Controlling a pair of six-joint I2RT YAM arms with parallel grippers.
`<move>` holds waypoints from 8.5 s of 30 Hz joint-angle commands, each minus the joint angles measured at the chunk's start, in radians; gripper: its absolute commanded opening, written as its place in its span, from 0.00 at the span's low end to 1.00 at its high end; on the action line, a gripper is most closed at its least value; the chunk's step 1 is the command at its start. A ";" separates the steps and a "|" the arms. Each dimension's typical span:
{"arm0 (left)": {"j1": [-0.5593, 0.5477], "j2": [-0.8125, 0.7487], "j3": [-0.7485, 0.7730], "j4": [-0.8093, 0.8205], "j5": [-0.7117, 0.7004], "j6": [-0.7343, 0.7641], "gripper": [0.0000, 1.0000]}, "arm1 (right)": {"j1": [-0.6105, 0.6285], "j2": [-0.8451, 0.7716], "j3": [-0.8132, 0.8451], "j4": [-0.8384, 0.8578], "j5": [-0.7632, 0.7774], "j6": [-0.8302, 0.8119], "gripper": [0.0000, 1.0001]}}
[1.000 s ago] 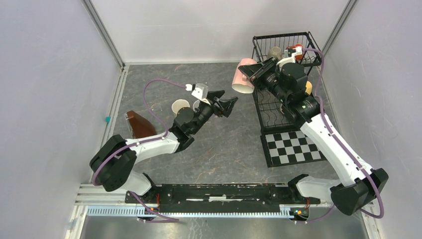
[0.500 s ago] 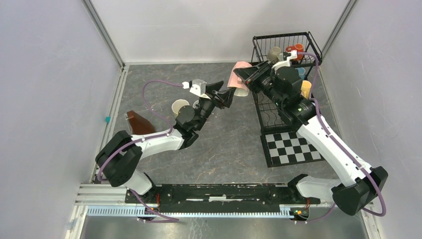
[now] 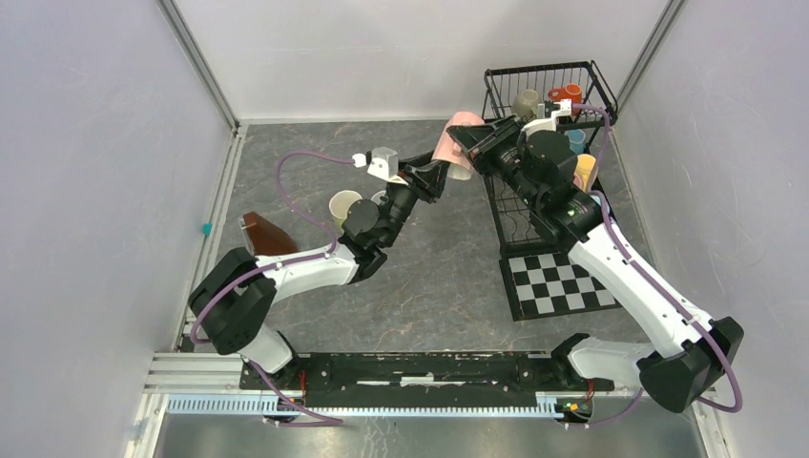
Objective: Unload the cups from the dish rack
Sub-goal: Place the cup at the center of the board, then unload the cup from the dish rack.
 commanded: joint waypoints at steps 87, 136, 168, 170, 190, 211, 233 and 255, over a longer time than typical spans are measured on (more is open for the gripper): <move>0.129 0.437 1.172 -2.083 0.174 -0.148 0.02 | 0.033 -0.543 -0.242 -0.449 0.254 -0.827 0.98; 0.218 0.681 1.322 -2.248 0.179 -0.017 0.13 | 0.032 -0.491 -0.304 -0.408 0.184 -0.813 0.98; 0.221 0.662 1.333 -2.247 0.173 -0.017 0.35 | 0.032 -0.460 -0.327 -0.403 0.176 -0.813 0.98; 0.221 0.655 1.329 -2.246 0.169 -0.017 0.36 | 0.032 -0.460 -0.331 -0.403 0.175 -0.812 0.98; 0.226 0.581 1.319 -2.246 0.140 -0.002 0.46 | 0.032 -0.464 -0.325 -0.430 0.185 -0.814 0.98; 0.208 0.116 0.969 -1.937 0.425 -0.041 1.00 | 0.016 -0.320 -0.279 -0.496 0.471 -0.823 0.98; 0.167 -0.161 0.667 -1.860 0.526 -0.025 1.00 | -0.365 -0.080 -0.390 -0.220 0.248 -0.936 0.98; 0.167 -0.168 0.640 -1.851 0.527 0.012 1.00 | -0.462 0.013 -0.528 0.031 0.229 -1.037 0.98</move>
